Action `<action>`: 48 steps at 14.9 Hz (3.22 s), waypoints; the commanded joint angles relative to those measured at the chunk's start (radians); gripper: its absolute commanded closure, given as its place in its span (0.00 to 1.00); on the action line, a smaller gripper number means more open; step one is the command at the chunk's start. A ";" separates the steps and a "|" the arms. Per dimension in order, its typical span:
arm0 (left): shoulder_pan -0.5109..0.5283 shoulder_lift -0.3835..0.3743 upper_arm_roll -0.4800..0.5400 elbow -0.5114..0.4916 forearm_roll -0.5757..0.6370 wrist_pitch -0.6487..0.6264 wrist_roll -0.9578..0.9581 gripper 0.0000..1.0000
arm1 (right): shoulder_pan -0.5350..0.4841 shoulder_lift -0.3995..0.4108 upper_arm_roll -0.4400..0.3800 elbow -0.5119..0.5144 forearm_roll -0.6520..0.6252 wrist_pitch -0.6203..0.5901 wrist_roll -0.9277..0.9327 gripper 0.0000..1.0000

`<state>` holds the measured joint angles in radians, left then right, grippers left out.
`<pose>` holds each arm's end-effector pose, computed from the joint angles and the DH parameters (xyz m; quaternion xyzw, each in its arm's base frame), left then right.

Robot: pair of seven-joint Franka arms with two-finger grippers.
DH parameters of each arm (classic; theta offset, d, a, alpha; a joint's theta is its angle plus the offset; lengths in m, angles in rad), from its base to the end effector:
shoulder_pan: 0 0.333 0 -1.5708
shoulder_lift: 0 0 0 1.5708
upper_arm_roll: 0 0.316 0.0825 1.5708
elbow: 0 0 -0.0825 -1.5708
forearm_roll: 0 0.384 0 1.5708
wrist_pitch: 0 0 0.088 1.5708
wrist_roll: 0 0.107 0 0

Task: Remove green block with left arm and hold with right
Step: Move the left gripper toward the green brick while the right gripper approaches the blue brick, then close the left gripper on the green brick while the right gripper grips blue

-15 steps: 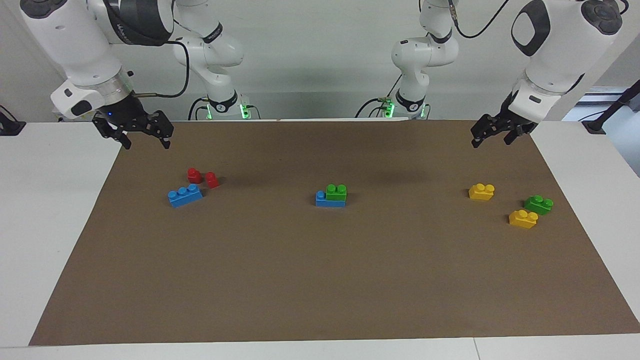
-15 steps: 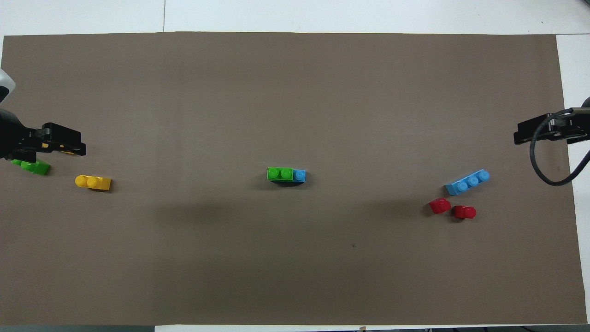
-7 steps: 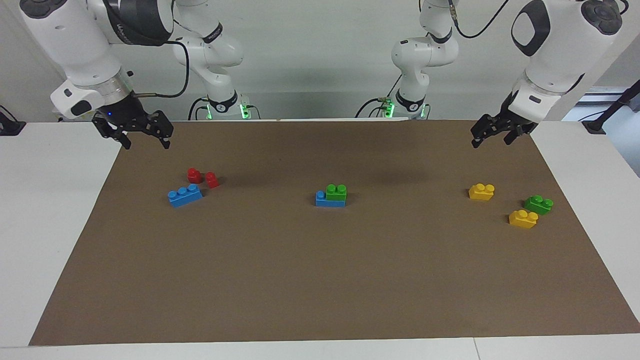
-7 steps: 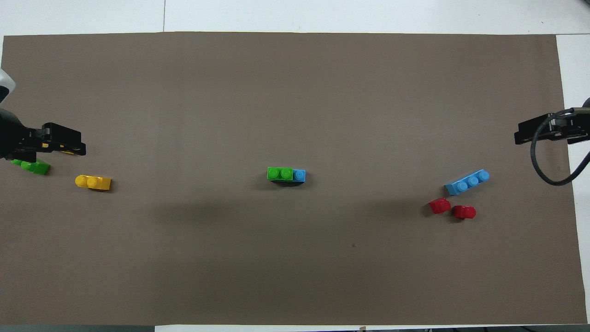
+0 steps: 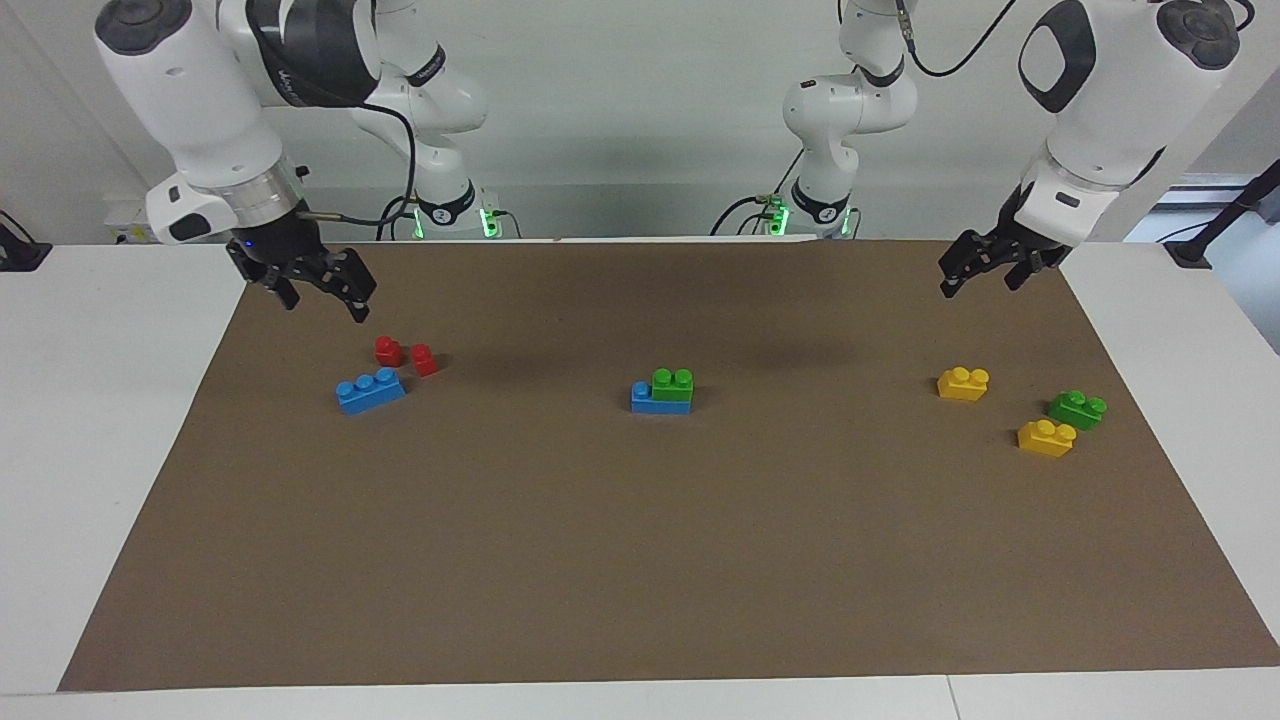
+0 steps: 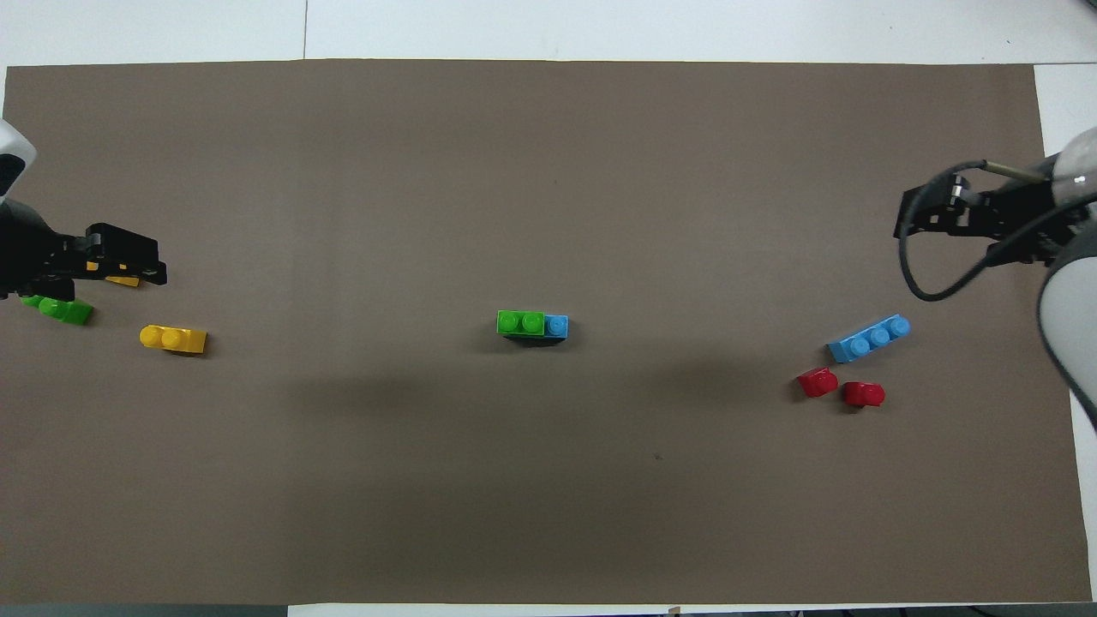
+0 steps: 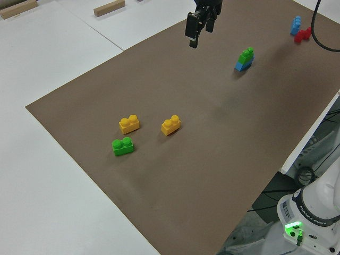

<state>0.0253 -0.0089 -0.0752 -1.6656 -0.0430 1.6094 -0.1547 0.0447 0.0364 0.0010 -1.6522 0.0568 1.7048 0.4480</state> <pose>0.5513 -0.0322 0.5880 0.9981 0.0537 -0.0257 0.0186 0.5739 0.0316 0.5772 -0.9787 0.2032 -0.0010 0.0293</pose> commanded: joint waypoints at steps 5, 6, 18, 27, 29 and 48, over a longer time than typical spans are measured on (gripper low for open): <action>-0.117 -0.017 -0.003 -0.063 0.002 0.098 -0.470 0.00 | 0.127 0.079 0.005 -0.037 0.207 0.081 0.694 0.04; -0.136 -0.019 -0.003 -0.072 -0.012 0.115 -0.561 0.00 | 0.153 0.080 0.005 -0.067 0.236 0.108 0.768 0.04; -0.409 0.009 0.000 -0.209 -0.014 0.403 -1.624 0.00 | 0.365 0.131 0.005 -0.377 0.511 0.555 1.074 0.05; -0.568 0.167 0.000 -0.229 0.078 0.546 -2.042 0.00 | 0.448 0.229 0.005 -0.386 0.581 0.734 1.111 0.05; -0.581 0.179 0.000 -0.229 0.078 0.550 -2.071 0.00 | 0.451 0.241 0.005 -0.385 0.584 0.760 1.112 0.05; -0.653 0.271 0.002 -0.270 0.157 0.655 -2.274 0.00 | 0.511 0.338 0.007 -0.373 0.626 0.918 1.084 1.00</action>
<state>-0.6106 0.2645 -0.0882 -1.9188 0.0908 2.2291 -2.3973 0.5539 0.3678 0.0076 -2.0305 0.6497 2.6042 1.5464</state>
